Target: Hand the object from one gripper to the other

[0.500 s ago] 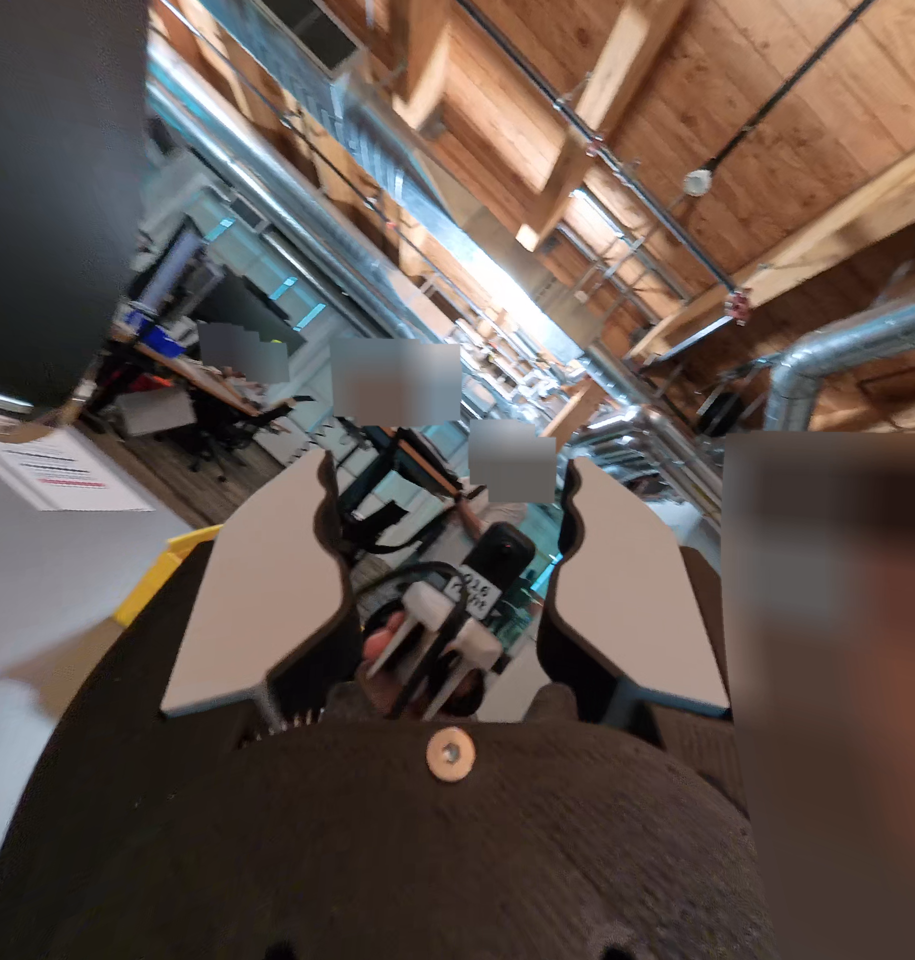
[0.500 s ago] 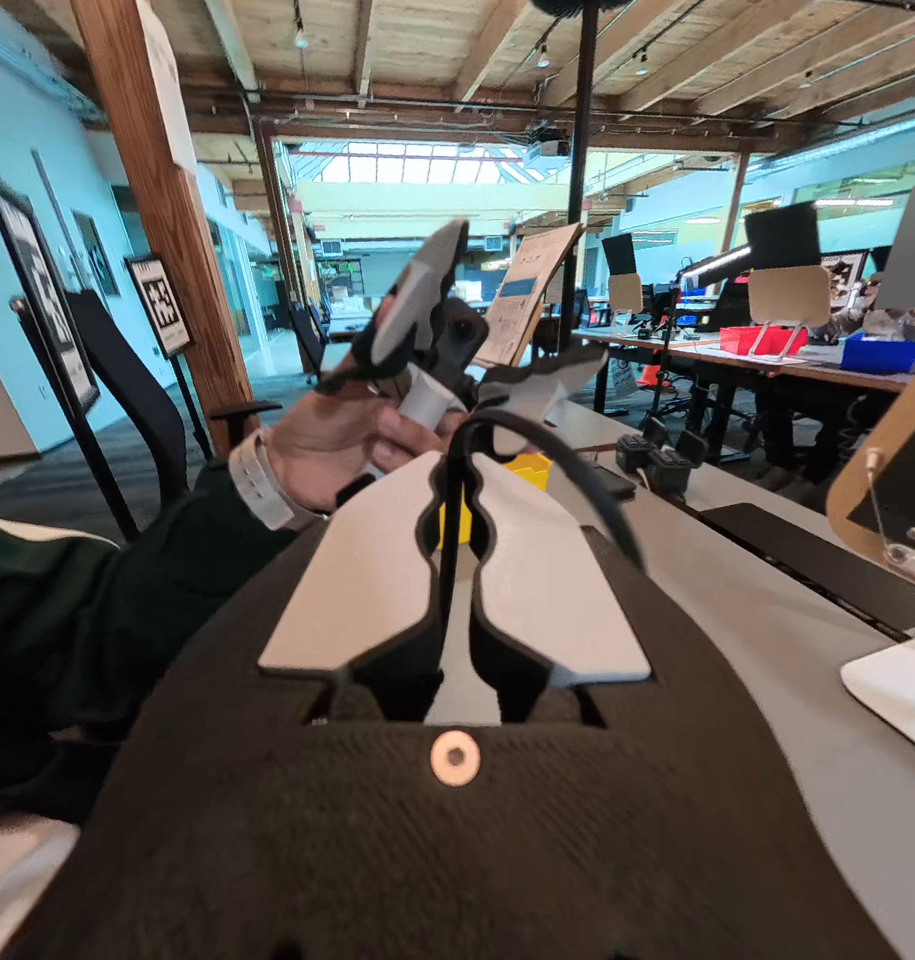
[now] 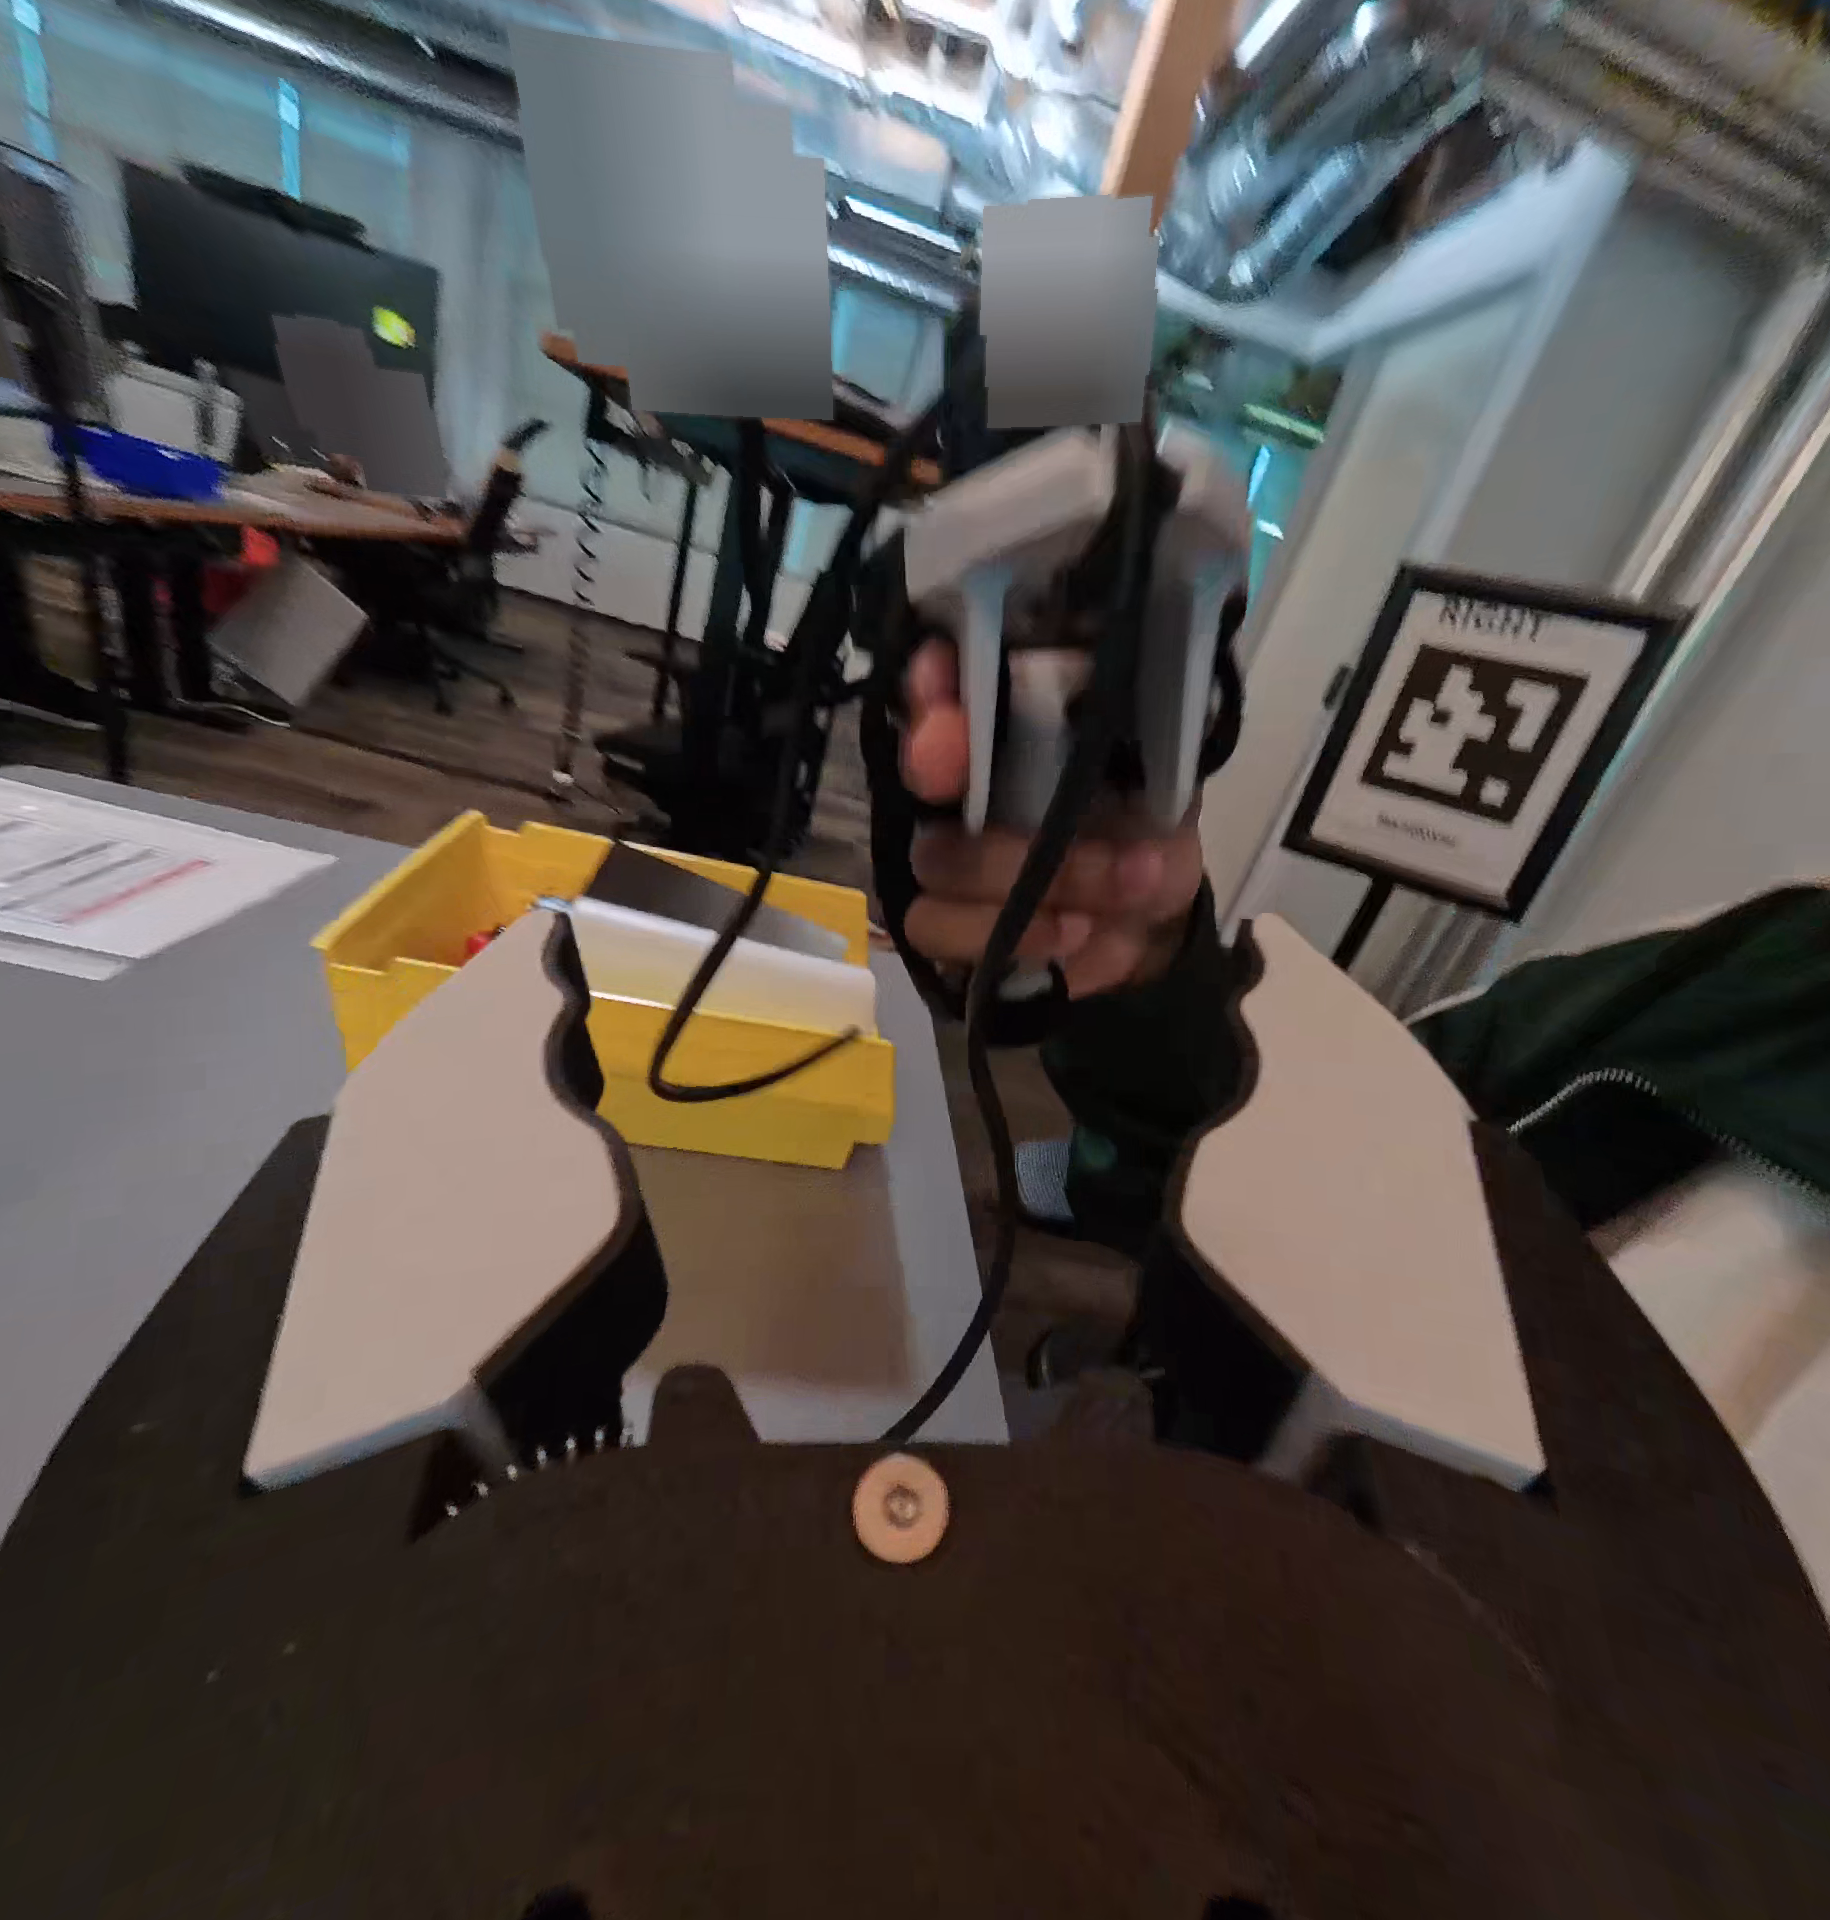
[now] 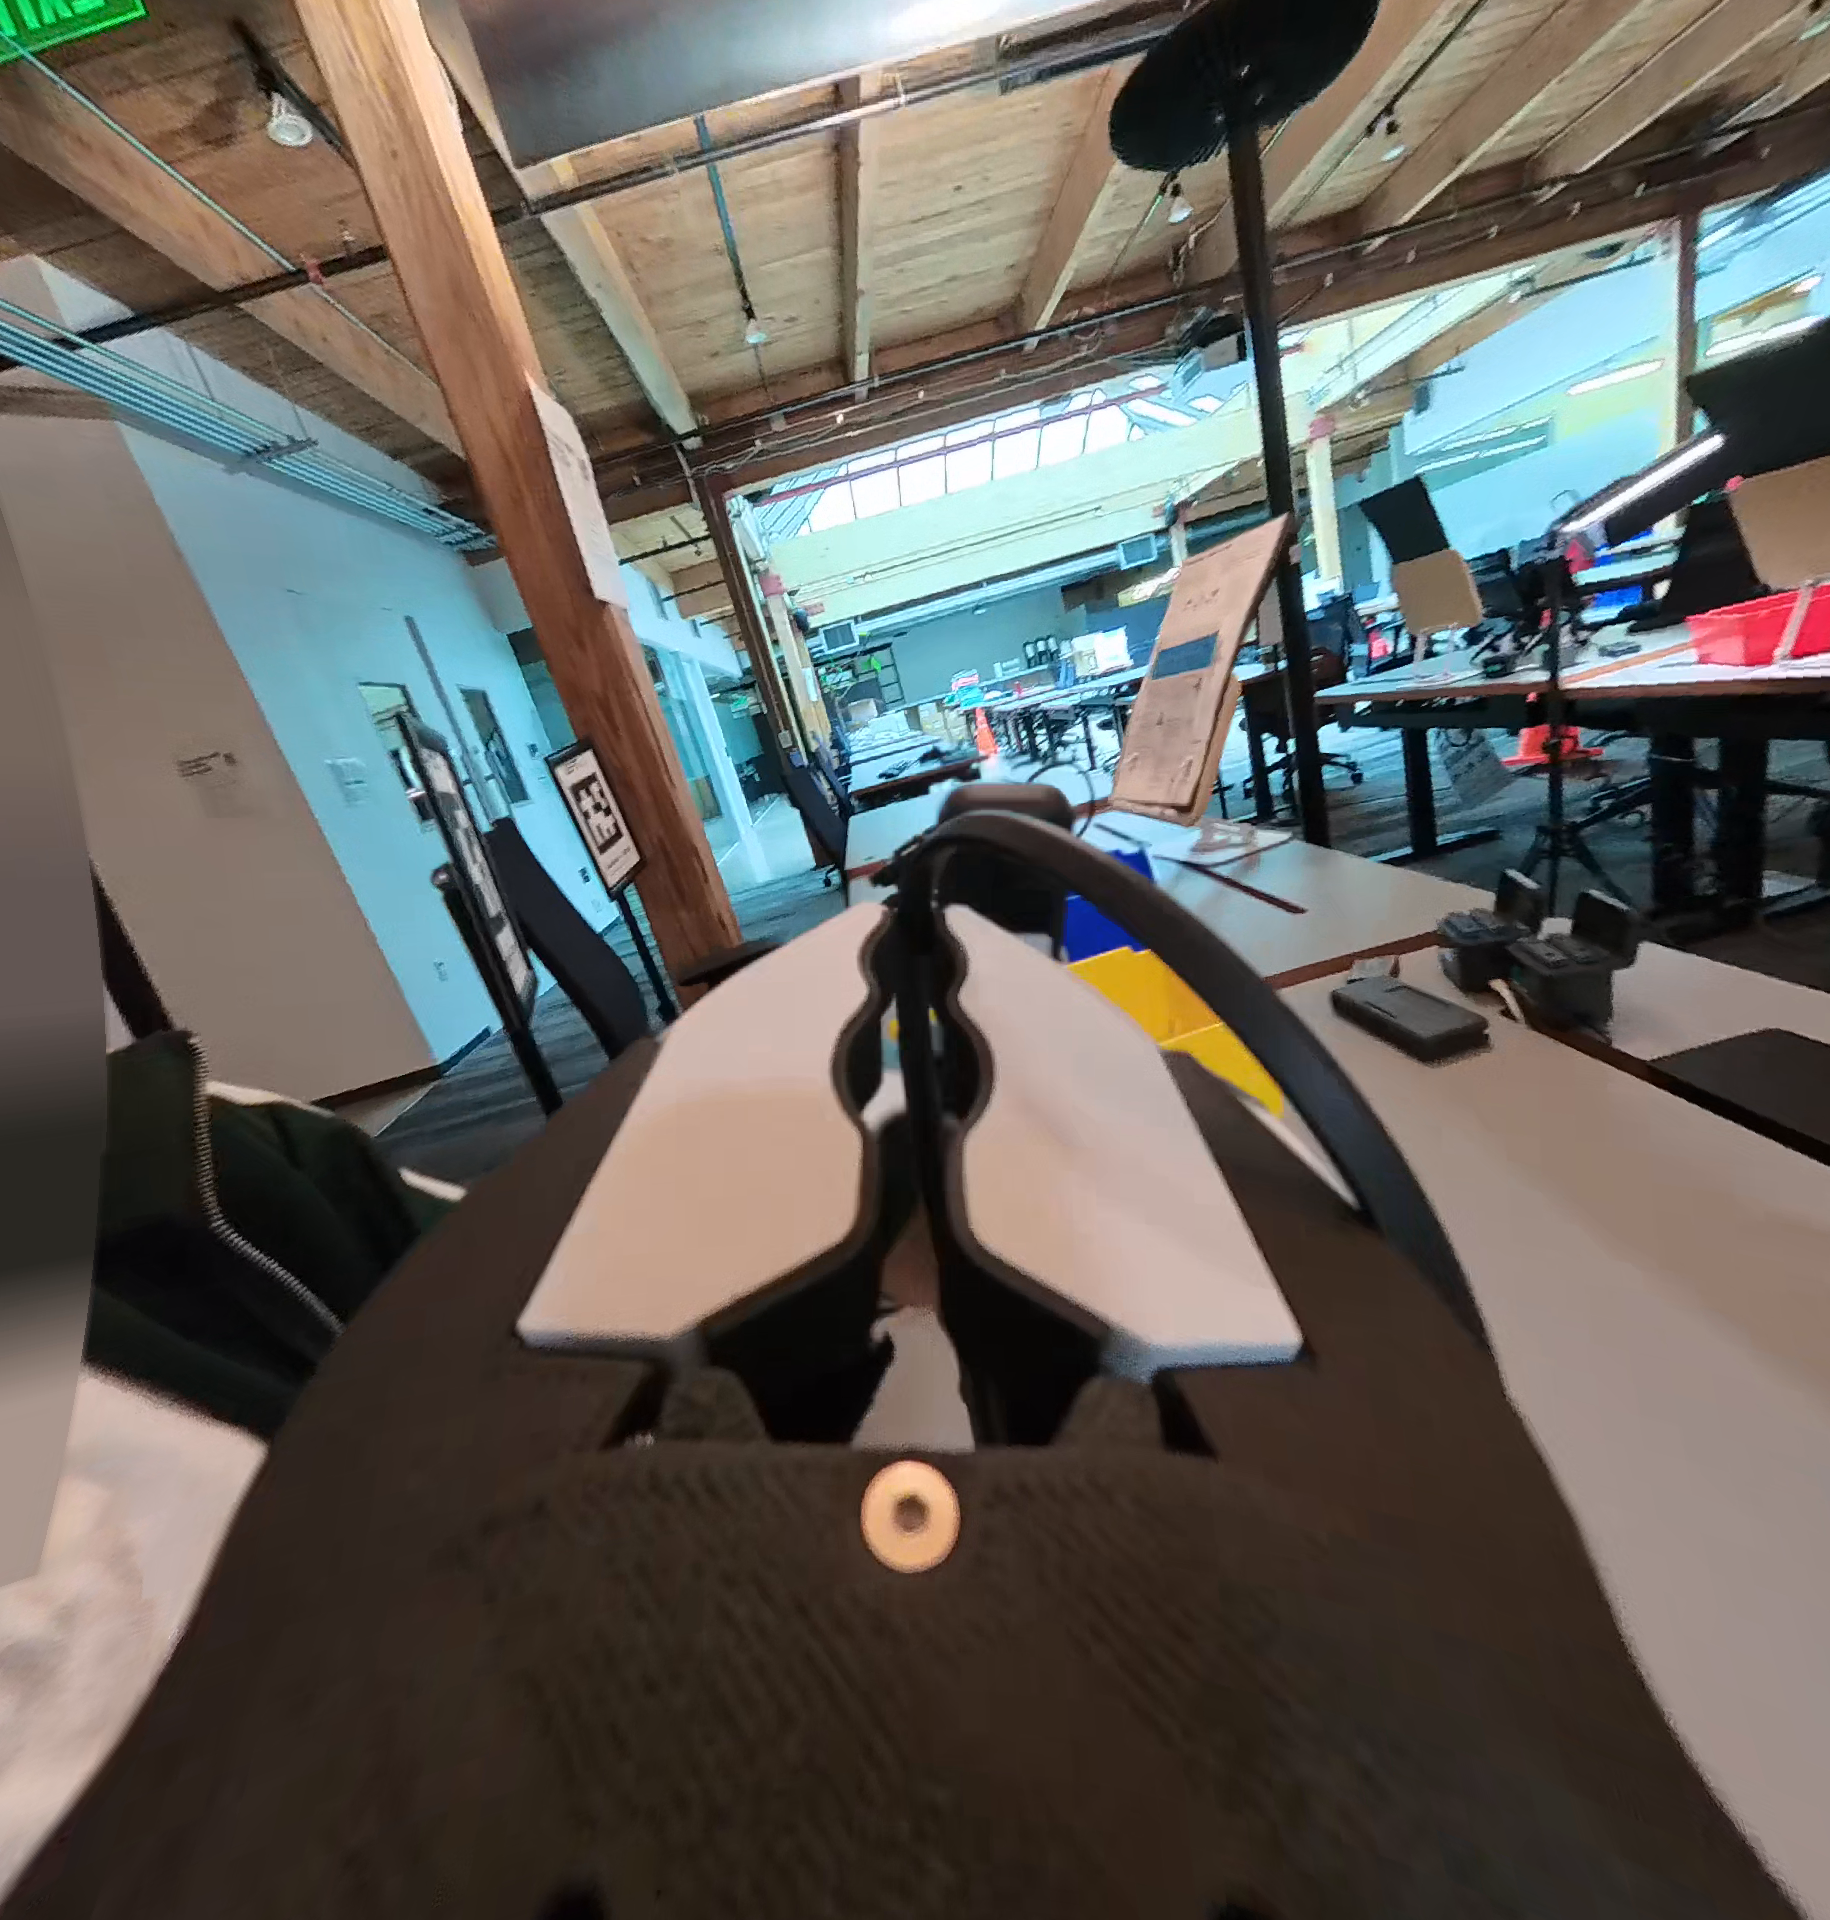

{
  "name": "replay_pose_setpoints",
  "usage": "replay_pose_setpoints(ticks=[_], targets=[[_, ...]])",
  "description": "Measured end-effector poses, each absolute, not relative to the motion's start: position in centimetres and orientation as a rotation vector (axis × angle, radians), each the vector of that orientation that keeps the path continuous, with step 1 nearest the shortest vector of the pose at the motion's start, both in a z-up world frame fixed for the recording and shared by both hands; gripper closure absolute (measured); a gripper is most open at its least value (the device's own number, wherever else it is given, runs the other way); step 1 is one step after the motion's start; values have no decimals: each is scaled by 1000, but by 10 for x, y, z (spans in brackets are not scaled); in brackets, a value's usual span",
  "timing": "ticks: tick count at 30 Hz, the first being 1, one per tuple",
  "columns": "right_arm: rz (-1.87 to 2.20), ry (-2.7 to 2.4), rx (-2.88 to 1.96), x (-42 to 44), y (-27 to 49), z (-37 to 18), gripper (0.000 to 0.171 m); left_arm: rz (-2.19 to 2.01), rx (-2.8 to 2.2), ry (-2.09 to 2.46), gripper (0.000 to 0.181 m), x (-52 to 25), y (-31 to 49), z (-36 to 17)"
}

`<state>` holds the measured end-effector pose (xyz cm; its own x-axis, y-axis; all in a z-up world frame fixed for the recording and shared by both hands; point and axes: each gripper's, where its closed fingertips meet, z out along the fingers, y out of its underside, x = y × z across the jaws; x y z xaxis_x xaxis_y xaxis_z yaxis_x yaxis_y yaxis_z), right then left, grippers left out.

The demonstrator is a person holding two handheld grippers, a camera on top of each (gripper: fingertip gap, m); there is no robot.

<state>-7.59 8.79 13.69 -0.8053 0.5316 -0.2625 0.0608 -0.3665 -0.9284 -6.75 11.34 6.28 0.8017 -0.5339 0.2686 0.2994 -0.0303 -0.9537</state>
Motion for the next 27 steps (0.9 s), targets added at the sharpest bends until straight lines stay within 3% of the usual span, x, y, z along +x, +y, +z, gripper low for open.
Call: replay_pose_setpoints(ticks=[5, 8, 10, 11, 13, 14, 27], targets=[[2217, -1604, -773, -63, 84, 146, 165, -637, -1529, 290, 48, -39, 139, 24], [2173, -1604, -770, -62, 86, 147, 165, -684, -1526, 296, 53, -29, 141, 20], [2165, -1597, -772, -62, 87, 148, 165, -729, -1518, 293, 72, -24, 140, 20], [2160, -1591, -776, -63, 89, 148, 165, -749, -1519, 296, 90, -23, 139, 19], [2144, -1581, -787, -65, 92, 147, 165, -783, -1541, 334, 159, -19, 134, 15], [2133, -1573, -792, -66, 94, 147, 165, -798, -1543, 331, 171, -19, 133, 15], [2134, -1452, -820, -68, 117, 154, 160, -869, -1518, 257, 180, -37, 123, 26]])
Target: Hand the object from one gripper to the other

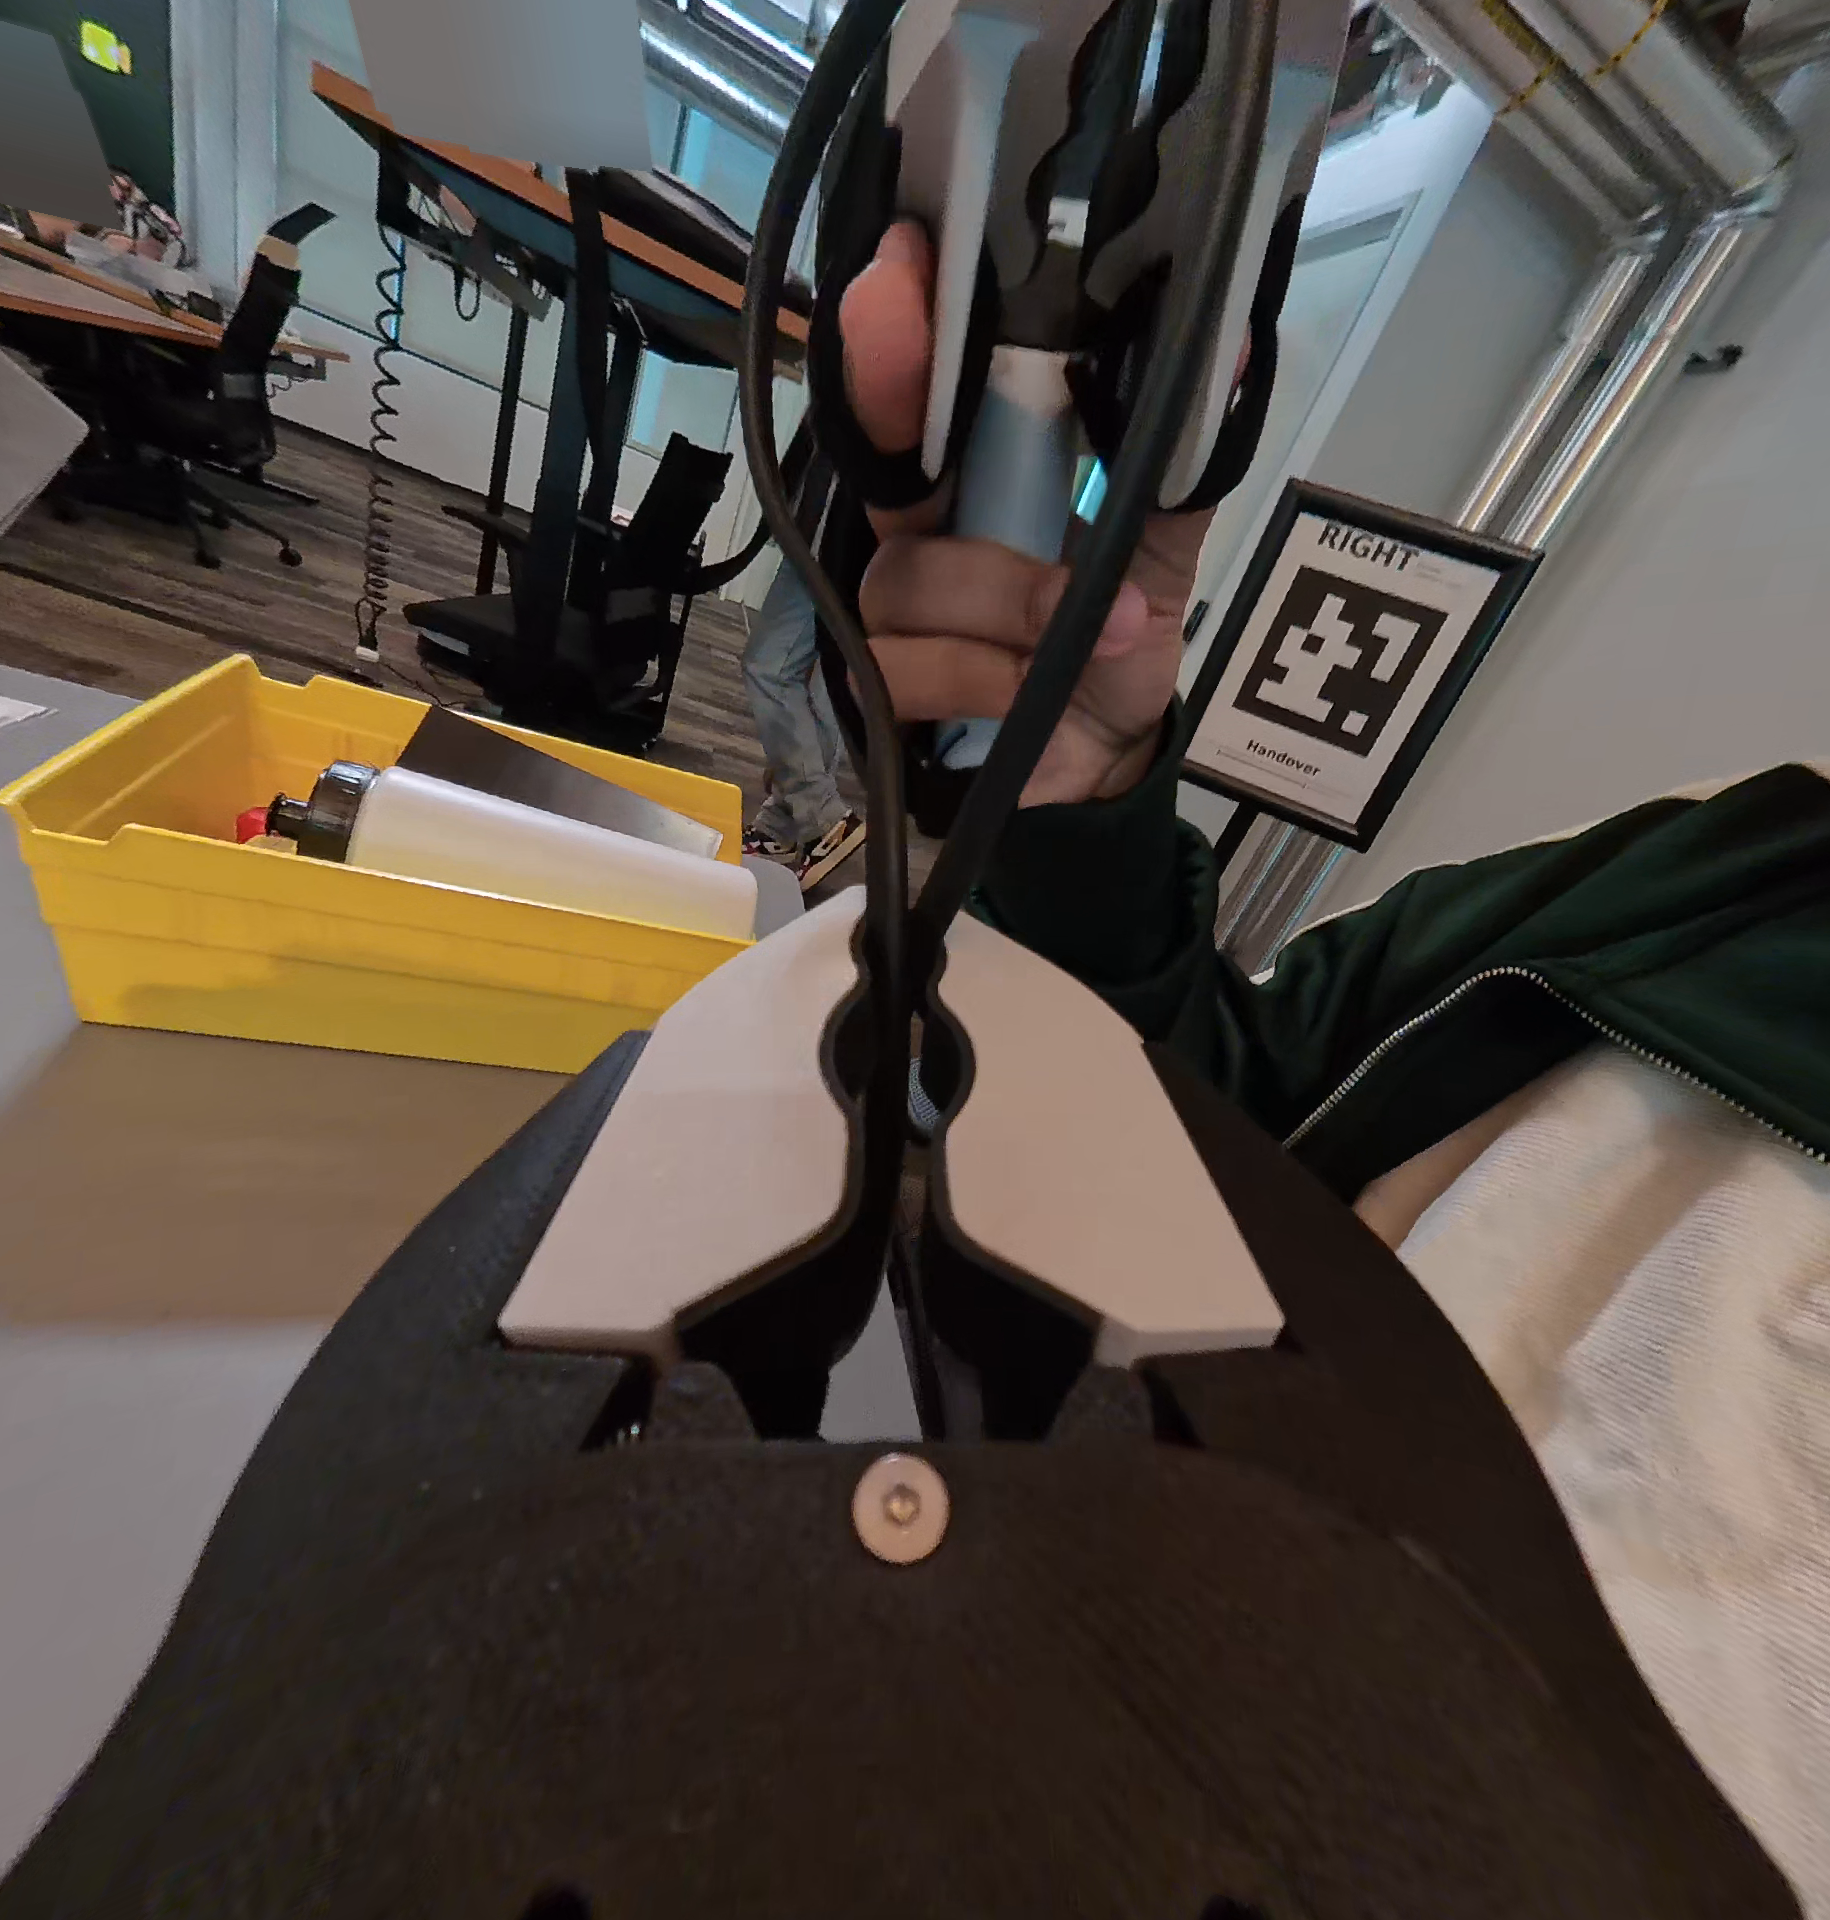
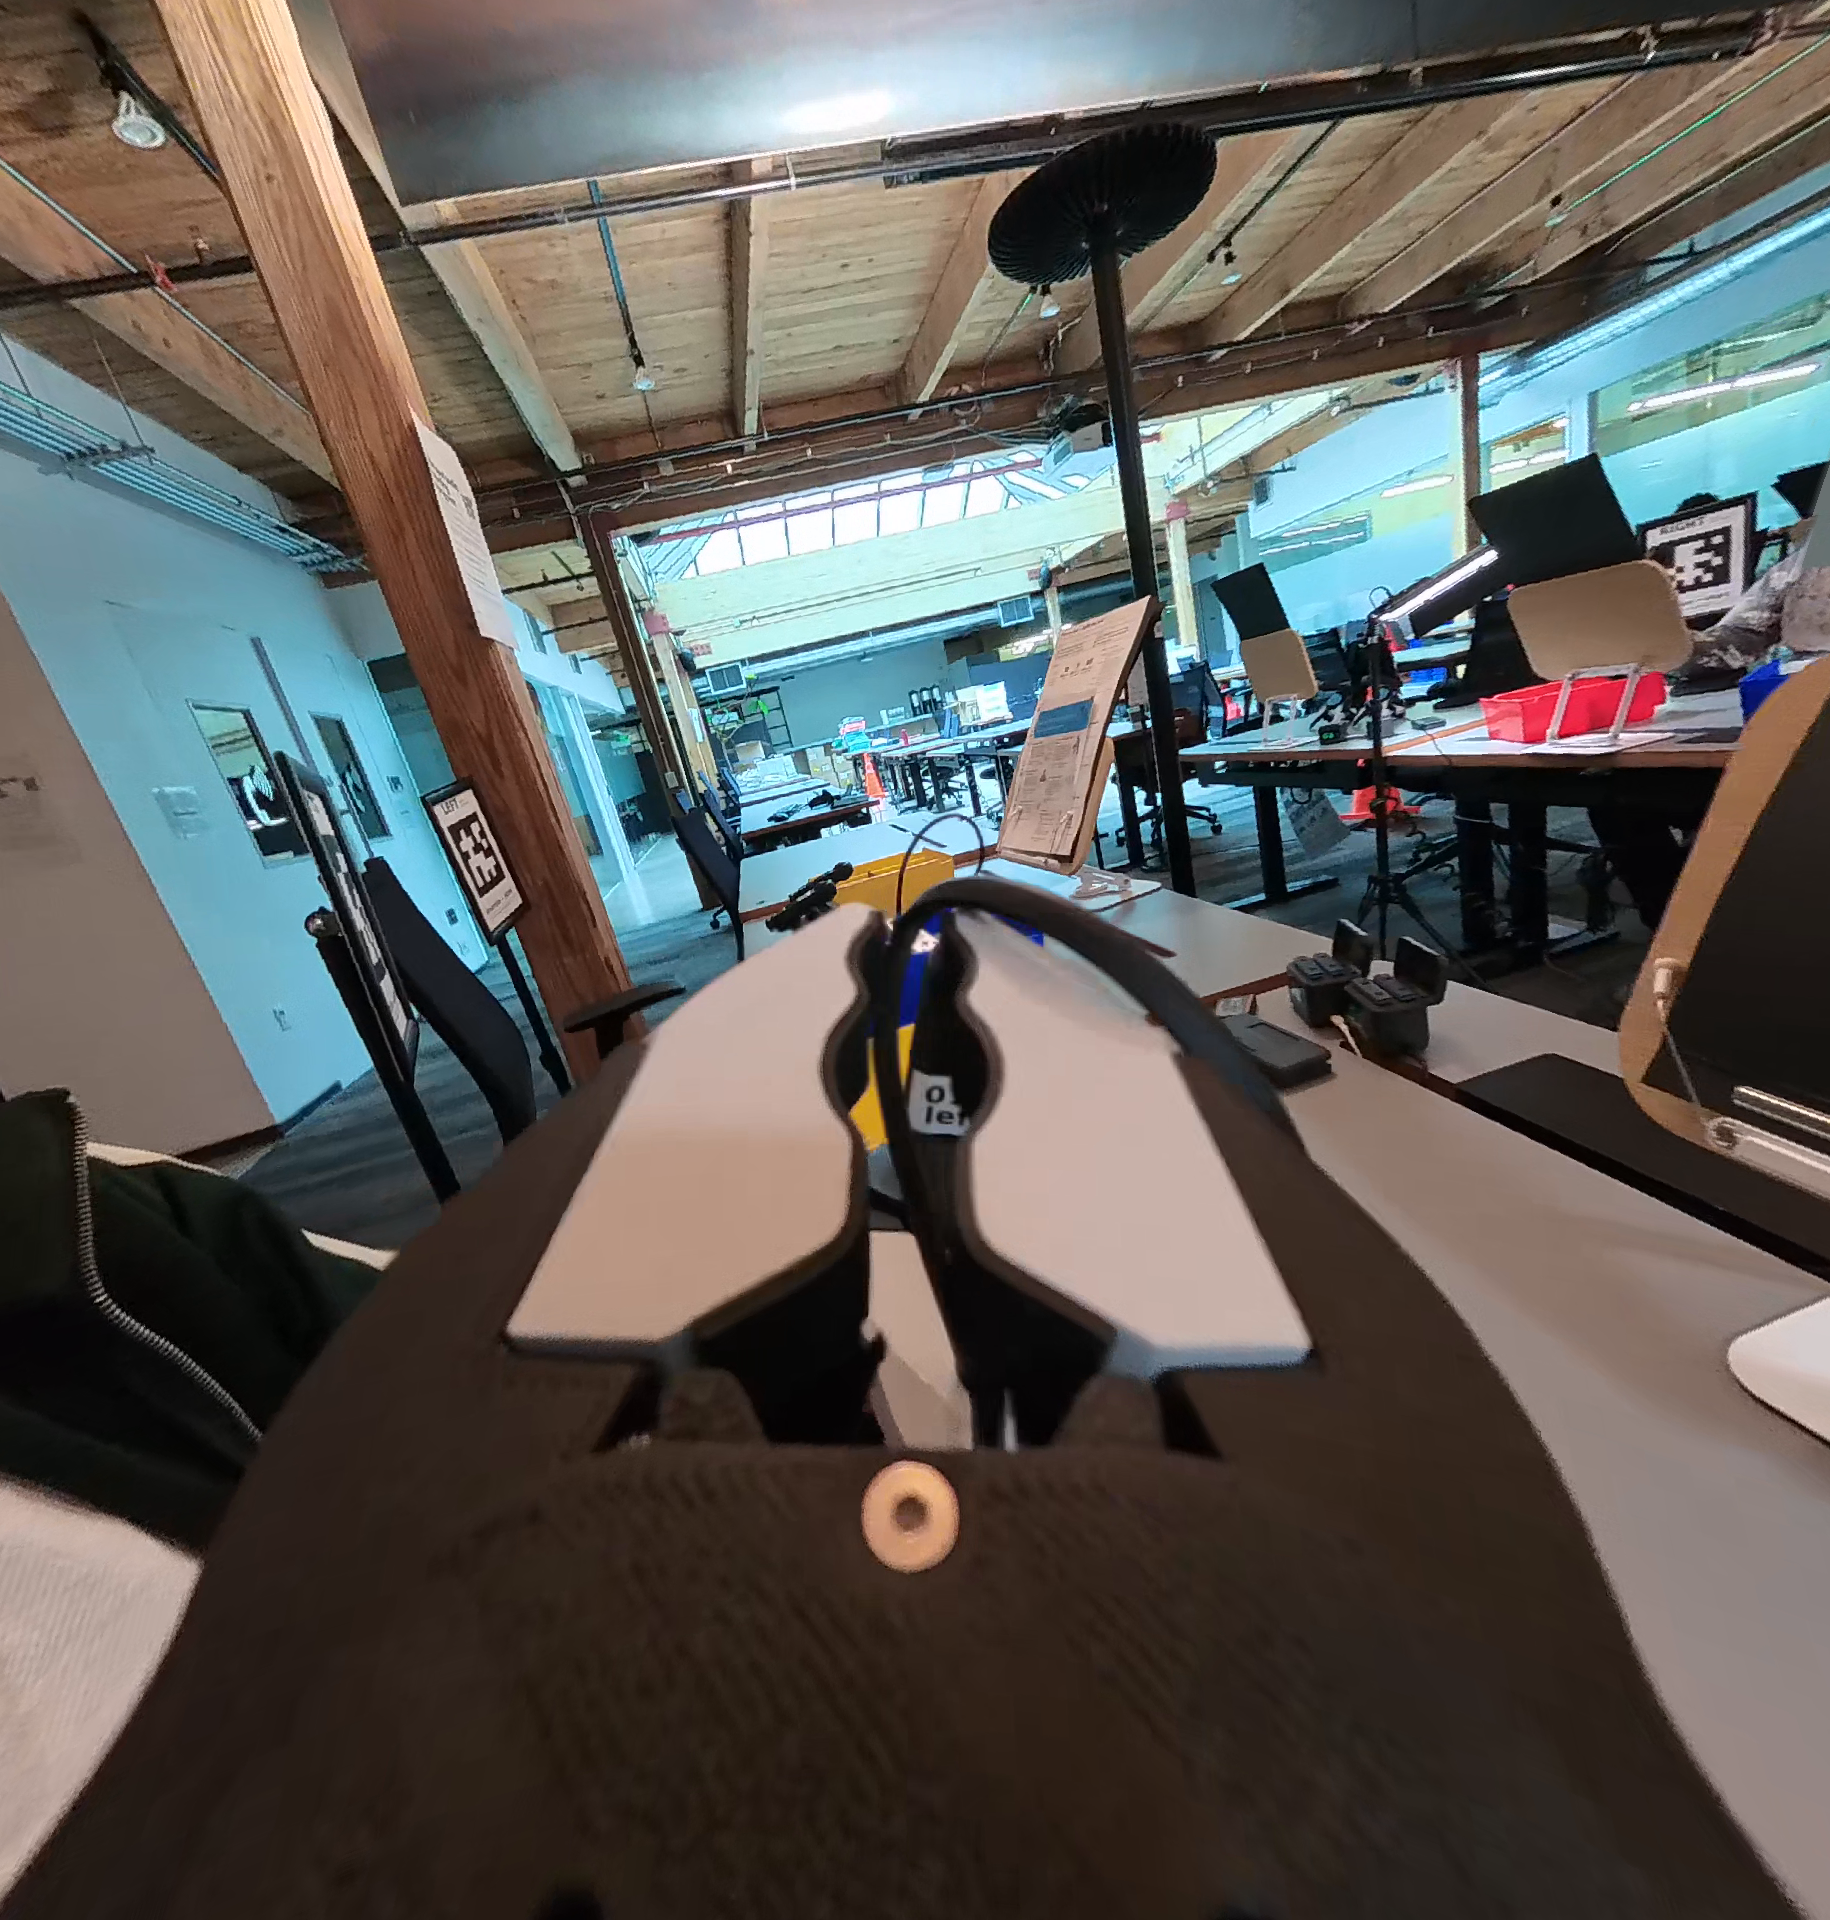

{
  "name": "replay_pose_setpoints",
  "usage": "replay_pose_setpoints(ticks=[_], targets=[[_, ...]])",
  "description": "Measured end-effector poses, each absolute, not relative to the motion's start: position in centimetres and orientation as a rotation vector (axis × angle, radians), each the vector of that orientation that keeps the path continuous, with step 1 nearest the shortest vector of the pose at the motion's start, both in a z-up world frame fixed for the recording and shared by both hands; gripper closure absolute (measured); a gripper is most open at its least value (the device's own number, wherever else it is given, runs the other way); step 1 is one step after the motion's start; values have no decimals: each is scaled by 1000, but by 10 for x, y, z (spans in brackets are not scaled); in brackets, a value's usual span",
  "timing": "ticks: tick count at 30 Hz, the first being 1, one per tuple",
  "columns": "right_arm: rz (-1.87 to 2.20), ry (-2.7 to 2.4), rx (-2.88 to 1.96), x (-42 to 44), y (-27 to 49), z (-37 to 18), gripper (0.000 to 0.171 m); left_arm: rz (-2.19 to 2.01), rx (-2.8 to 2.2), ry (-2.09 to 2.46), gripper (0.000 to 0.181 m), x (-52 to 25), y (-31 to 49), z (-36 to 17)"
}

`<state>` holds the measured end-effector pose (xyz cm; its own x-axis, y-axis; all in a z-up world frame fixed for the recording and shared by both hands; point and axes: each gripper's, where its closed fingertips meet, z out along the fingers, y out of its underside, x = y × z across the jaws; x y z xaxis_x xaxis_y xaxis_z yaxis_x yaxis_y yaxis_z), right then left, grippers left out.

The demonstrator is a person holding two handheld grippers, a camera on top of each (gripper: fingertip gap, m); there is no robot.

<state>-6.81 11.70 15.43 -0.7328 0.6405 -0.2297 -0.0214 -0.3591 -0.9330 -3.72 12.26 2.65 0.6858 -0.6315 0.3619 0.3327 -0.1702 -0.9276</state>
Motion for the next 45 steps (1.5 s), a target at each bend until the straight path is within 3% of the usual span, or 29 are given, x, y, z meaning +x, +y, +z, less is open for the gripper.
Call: replay_pose_setpoints(ticks=[4, 8, 18, 28, 38, 41, 45], targets=[[2191, -1455, -899, -78, 120, 145, 121, -876, -1474, 176, 181, -57, 119, 34], [2187, -1518, -980, -89, 121, 127, 114, -841, -1390, 73, 181, -96, 105, 51], [1919, -1679, -1103, -126, 121, 65, 126, -638, -1182, -91, 181, -185, 37, 99], [1543, -1825, -714, -131, 62, 44, 138, -709, -1162, -63, 181, -174, 30, 111], [1855, -2003, -742, -117, 26, 25, 133, -910, -1175, 18, 181, -124, 55, 109], [1912, -2039, -783, -115, 23, 19, 138, -919, -1183, 24, 181, -118, 59, 107], [1942, -2063, -808, -115, 21, 15, 159, -922, -1182, 18, 181, -118, 61, 106]])
